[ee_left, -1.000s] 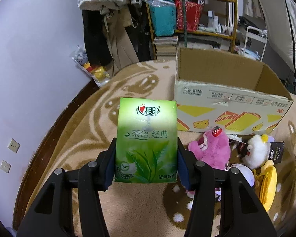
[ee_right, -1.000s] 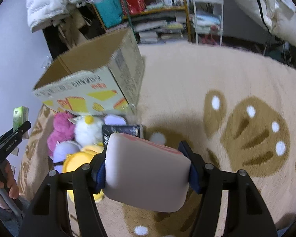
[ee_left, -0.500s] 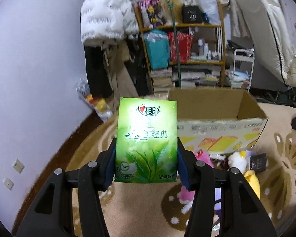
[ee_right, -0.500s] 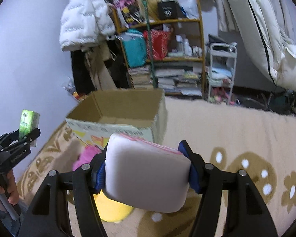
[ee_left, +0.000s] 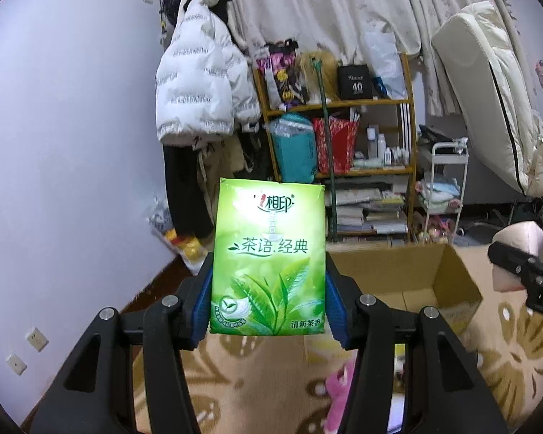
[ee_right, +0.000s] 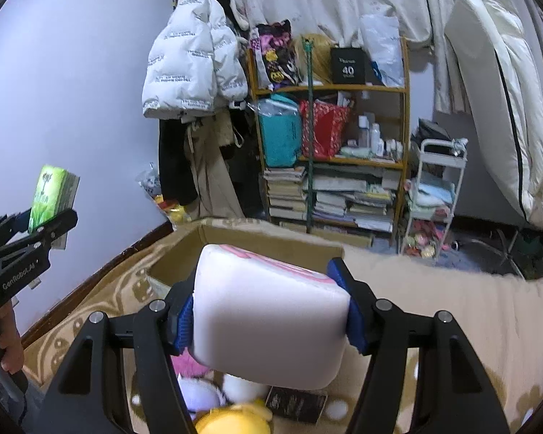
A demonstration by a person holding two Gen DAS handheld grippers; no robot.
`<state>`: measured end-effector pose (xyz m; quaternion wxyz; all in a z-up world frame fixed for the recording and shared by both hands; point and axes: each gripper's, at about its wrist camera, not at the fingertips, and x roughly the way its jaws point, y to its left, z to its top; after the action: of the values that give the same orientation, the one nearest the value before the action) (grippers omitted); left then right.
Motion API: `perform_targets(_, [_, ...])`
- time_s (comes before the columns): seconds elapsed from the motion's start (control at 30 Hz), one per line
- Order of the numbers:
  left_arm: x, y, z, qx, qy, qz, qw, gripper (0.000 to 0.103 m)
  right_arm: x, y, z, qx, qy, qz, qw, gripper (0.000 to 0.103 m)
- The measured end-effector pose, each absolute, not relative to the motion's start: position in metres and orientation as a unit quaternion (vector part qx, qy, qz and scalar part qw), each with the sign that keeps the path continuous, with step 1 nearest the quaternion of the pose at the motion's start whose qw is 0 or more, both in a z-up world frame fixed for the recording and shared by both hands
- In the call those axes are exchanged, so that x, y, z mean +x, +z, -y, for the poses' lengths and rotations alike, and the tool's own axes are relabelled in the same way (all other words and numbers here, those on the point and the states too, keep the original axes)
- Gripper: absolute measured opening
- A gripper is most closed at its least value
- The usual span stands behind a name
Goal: Organize soft objects
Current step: 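Lift the green tissue pack with the left tool while the right tool lifts the pink cushion, then drop the tissue pack into the box with the left tool while the right drops the cushion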
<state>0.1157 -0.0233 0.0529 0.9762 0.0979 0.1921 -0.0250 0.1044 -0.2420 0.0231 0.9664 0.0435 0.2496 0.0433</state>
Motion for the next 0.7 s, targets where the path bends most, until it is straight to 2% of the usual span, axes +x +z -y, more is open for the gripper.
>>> perform_targets(0.3, [0.146, 0.051, 0.051, 0.111, -0.044, -0.157, 0.980, 0.052, 0.137, 0.030, 0.246, 0.037, 0.042, -0.226, 0.973, 0.069])
perform_targets(0.7, [0.173, -0.004, 0.069, 0.124, -0.074, -0.192, 0.971, 0.052, 0.160, 0.002, 0.249, 0.027, 0.031, -0.230, 0.972, 0.073])
